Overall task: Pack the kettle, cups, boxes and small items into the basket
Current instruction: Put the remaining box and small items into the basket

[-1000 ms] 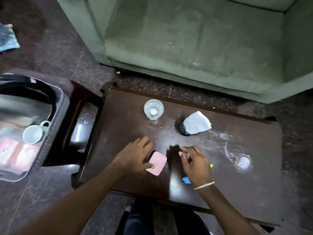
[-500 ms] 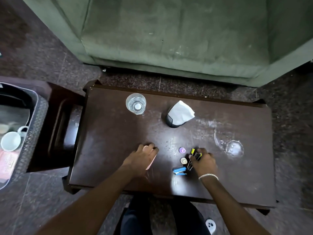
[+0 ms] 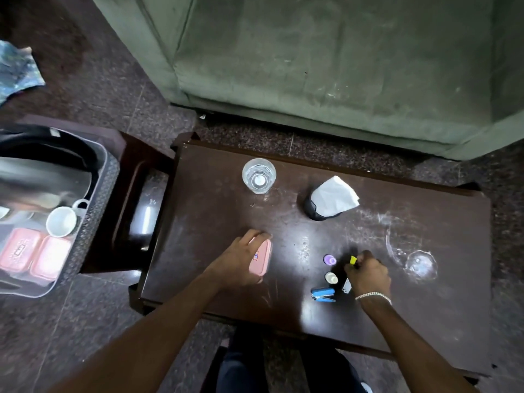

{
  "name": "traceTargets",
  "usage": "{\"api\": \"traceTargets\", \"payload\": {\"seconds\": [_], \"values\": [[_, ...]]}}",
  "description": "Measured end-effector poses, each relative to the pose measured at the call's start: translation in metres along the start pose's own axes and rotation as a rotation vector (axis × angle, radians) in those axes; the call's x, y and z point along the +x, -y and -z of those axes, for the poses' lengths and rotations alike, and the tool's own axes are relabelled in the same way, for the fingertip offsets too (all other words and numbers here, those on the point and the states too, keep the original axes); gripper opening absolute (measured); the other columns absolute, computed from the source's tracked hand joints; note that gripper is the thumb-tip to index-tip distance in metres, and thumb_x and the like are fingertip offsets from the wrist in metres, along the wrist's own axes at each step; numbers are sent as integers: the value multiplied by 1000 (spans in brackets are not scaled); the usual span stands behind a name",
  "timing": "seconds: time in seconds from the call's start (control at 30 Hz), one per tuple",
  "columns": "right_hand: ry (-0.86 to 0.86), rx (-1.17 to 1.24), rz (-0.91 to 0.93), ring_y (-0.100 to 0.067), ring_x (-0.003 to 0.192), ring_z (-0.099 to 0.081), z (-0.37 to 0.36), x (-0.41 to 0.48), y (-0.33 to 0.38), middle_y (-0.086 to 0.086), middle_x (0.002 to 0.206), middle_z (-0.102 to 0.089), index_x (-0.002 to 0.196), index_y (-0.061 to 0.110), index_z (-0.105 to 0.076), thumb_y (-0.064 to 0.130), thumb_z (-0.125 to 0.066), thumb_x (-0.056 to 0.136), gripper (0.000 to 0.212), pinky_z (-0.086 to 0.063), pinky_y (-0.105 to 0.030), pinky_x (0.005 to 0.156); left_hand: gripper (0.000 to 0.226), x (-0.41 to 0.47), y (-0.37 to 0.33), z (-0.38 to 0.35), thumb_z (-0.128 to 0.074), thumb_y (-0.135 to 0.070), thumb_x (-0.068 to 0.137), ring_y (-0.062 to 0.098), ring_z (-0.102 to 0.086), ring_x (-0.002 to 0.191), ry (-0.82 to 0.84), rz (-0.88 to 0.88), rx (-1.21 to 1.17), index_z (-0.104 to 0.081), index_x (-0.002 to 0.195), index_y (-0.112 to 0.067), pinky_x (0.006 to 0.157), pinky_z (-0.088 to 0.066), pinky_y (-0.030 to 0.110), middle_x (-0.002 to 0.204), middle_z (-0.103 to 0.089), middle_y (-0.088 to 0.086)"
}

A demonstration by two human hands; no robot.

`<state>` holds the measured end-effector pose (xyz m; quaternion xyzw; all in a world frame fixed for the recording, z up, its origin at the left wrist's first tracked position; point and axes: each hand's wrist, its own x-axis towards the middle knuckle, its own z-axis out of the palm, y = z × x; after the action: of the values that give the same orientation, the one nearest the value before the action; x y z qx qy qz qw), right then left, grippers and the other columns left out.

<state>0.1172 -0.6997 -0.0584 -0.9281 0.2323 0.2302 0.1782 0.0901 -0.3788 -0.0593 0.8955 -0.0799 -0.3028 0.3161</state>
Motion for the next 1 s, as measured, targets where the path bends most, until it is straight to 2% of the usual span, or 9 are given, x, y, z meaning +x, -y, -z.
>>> {"api": "traceTargets", "payload": {"seconds": [0.2, 0.37, 0.53, 0.6, 0.67, 0.73, 0.8, 0.87, 1.0], "values": [[-78, 79, 155, -37, 84, -66, 27, -20, 43, -12, 87, -69, 92, 20, -65, 25, -72, 81, 14, -51, -37, 72, 110, -23, 28, 26, -88, -38, 65, 22, -51, 127, -166, 7, -93, -29, 157, -24, 103, -48, 36, 153, -33, -8], [8, 179, 336, -21, 67, -62, 26, -47, 117, 3, 66, -64, 83, 17, -65, 19, -78, 78, 13, -34, -20, 59, 104, -51, 50, 60, -88, -40, 64, 6, -50, 112, -318, 30, -140, -31, 151, -38, 87, -42, 13, 147, -25, -16], [103, 316, 495, 10, 58, -58, 1, -77, 213, 15, 56, -62, 78, 20, -64, 21, -80, 76, 16, -37, -3, 55, 105, -85, 70, 104, -89, -40, 65, 13, -49, 123, -454, 30, -144, -31, 152, -31, 100, -46, 25, 146, -26, -9], [155, 369, 548, 3, 57, -62, -15, -91, 253, 10, 57, -66, 76, 23, -63, 25, -80, 74, 17, -45, -9, 56, 104, -105, 80, 123, -90, -38, 65, 14, -48, 125, -515, 47, -159, -31, 150, -31, 102, -44, 26, 147, -27, -9], [218, 396, 596, -10, 57, -66, -30, -107, 289, 5, 61, -67, 76, 25, -64, 30, -78, 73, 16, -56, -33, 63, 104, -126, 91, 139, -91, -37, 65, 14, -47, 130, -555, 64, -167, -31, 151, -31, 107, -41, 26, 149, -29, -8], [280, 424, 639, -18, 58, -68, -46, -126, 324, 4, 61, -67, 77, 26, -65, 34, -77, 70, 16, -57, -45, 64, 105, -152, 107, 155, -92, -34, 66, 10, -42, 136, -599, 85, -158, -34, 152, -26, 112, -33, 19, 149, -31, -5], [307, 432, 690, -16, 57, -68, -59, -145, 354, 5, 60, -67, 77, 27, -64, 38, -75, 68, 18, -58, -45, 63, 103, -177, 125, 167, -93, -32, 65, -1, -37, 136, -653, 114, -148, -37, 150, -21, 112, -30, 11, 146, -33, -9], [358, 453, 727, -20, 56, -67, -72, -169, 381, 2, 59, -65, 78, 25, -64, 40, -75, 68, 21, -59, -45, 63, 101, -206, 144, 179, -92, -34, 65, -8, -39, 129, -684, 180, -158, -35, 149, -26, 107, -38, 15, 144, -32, -16], [426, 436, 780, -24, 62, -67, -93, -215, 424, 5, 56, -60, 74, 20, -63, 40, -74, 69, 24, -59, -47, 67, 102, -259, 186, 195, -93, -30, 64, 9, -45, 129, -695, 296, -114, -35, 148, -25, 104, -51, 38, 148, -35, -7]]}}
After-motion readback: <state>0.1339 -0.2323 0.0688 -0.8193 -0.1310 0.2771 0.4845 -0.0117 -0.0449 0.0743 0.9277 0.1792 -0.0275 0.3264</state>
